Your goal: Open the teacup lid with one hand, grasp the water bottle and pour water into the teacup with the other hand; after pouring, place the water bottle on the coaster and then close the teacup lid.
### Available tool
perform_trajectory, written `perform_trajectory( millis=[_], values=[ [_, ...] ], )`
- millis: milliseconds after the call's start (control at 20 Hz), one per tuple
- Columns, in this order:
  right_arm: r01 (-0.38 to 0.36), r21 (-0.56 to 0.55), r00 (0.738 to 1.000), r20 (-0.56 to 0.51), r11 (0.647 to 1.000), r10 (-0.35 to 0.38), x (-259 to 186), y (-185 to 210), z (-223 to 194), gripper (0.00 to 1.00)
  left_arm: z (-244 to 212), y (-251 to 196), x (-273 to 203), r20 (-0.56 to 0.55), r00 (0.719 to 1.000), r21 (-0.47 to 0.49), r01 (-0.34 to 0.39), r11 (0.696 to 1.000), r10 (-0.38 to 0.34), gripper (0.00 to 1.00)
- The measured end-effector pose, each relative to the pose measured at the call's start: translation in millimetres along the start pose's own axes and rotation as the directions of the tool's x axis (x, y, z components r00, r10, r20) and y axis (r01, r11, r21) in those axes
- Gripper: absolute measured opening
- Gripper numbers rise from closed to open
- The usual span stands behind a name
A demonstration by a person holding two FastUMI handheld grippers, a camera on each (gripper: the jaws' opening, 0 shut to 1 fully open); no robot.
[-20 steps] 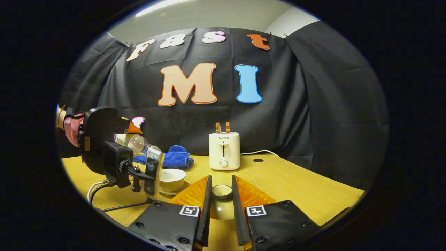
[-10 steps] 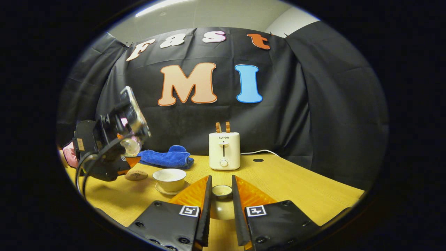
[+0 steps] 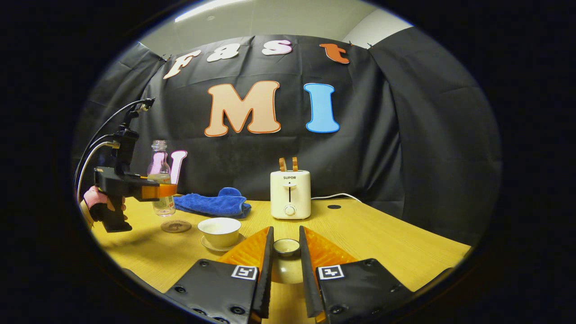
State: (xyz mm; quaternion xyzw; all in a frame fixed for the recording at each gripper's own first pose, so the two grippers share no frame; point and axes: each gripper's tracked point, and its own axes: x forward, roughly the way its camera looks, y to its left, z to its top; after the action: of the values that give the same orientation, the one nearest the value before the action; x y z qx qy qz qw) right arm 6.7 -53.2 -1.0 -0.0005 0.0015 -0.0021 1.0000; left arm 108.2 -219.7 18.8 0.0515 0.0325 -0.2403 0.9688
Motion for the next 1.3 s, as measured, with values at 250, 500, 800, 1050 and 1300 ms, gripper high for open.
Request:
perform_trajectory(
  millis=[250, 500, 800, 1050, 1300],
  values=[
    [0.002, 0.000, 1.000, 0.000, 1.000, -0.002, 0, 0, 1, 0.34, -16, 11, 16, -0.031, 0.999, -0.122, 0.036, 0.992, -0.040, 0.67],
    [0.004, -0.001, 1.000, 0.000, 1.000, -0.004, 0, 0, 0, 0.34, -34, 13, 22, -0.089, 0.995, -0.175, 0.033, 0.984, -0.049, 0.68],
    [0.005, 0.000, 1.000, 0.000, 1.000, -0.005, -1, 0, 0, 0.34, -45, 6, 30, -0.129, 0.990, -0.180, 0.041, 0.983, -0.065, 0.69],
    [0.007, 0.000, 1.000, 0.001, 1.000, -0.007, 0, -1, 1, 0.34, -43, 2, 29, -0.136, 0.988, -0.176, 0.043, 0.983, -0.067, 0.71],
    [0.008, 0.000, 1.000, 0.001, 1.000, -0.008, 0, -1, 0, 0.34, -42, 1, 29, -0.138, 0.988, -0.180, 0.038, 0.983, -0.064, 0.77]
  ],
)
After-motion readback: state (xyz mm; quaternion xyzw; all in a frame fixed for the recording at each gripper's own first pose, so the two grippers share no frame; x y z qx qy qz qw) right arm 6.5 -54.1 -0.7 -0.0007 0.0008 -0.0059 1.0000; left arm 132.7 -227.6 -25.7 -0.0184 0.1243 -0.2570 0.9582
